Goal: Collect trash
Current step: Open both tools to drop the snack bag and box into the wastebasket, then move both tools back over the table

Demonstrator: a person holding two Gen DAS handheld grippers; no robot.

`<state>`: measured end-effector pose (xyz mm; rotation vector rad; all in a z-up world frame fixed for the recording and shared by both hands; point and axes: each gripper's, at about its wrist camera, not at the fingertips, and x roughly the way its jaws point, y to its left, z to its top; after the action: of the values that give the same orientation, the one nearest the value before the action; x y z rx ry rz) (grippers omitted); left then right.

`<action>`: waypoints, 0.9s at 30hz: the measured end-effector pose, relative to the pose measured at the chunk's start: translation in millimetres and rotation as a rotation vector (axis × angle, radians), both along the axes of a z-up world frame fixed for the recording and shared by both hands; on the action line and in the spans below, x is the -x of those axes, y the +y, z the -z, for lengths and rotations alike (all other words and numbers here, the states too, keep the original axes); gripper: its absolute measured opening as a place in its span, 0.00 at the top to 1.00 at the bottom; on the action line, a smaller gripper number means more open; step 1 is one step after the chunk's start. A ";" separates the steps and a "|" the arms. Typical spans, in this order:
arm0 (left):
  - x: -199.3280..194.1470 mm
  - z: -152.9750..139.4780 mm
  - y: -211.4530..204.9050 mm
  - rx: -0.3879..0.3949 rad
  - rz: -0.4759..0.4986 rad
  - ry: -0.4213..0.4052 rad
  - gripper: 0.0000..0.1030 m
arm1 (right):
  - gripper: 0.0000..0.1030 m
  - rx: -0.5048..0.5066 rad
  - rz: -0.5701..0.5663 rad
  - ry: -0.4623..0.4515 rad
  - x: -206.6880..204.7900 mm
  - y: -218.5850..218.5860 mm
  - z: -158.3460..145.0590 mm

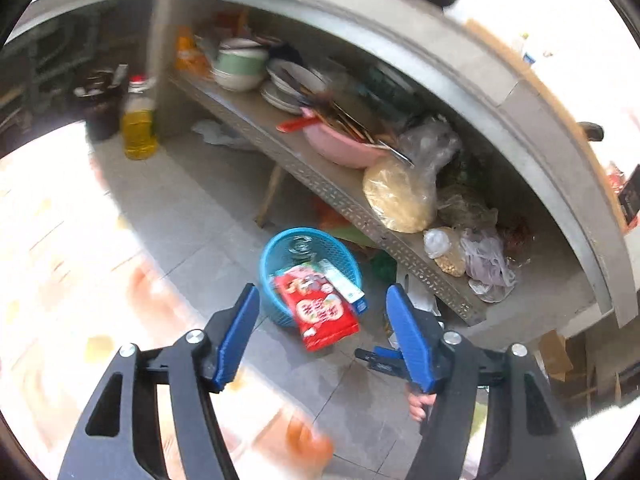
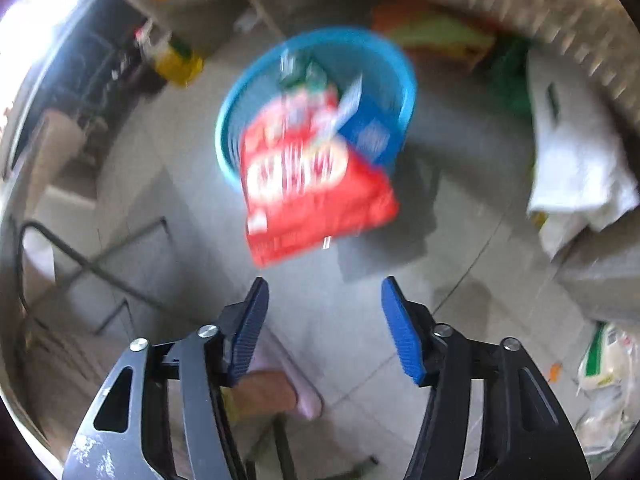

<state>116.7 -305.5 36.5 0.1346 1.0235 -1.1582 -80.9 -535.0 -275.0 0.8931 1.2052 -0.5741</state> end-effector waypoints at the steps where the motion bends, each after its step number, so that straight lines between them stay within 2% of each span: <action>1: 2.5 -1.8 19.6 0.004 -0.027 -0.003 0.37 | 0.59 -0.020 -0.011 0.045 -8.6 1.4 16.6; 2: 5.9 -3.7 47.5 0.007 -0.069 -0.005 0.37 | 0.65 -0.043 -0.020 0.067 -16.0 1.8 30.5; 7: 16.4 -3.9 142.6 0.012 -0.269 -0.006 0.35 | 0.78 -0.049 -0.052 0.154 -57.5 -7.3 63.0; 12: 21.5 2.8 217.4 0.040 -0.453 0.032 0.34 | 0.80 -0.018 -0.079 0.153 -91.4 -8.5 62.7; 16: 16.8 6.0 243.1 0.064 -0.518 0.056 0.34 | 0.80 0.014 -0.106 0.140 -110.4 -3.5 58.3; 19: 15.3 6.0 245.5 0.081 -0.509 0.054 0.34 | 0.78 -0.001 -0.118 0.139 -110.7 5.2 59.9; 21: 16.1 6.5 245.2 0.083 -0.497 0.047 0.34 | 0.71 -0.015 -0.136 0.135 -105.9 10.3 60.0; 23: 15.0 7.7 247.9 0.088 -0.483 0.045 0.34 | 0.59 -0.011 -0.143 0.135 -99.6 15.9 58.1; 27: 12.8 10.4 252.5 0.103 -0.471 0.053 0.33 | 0.50 -0.020 -0.138 0.127 -86.7 23.1 50.9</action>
<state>103.9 -53.0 26.1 -0.2119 0.9724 -0.7834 5.8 -511.9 -325.9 0.7926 1.3782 -0.5139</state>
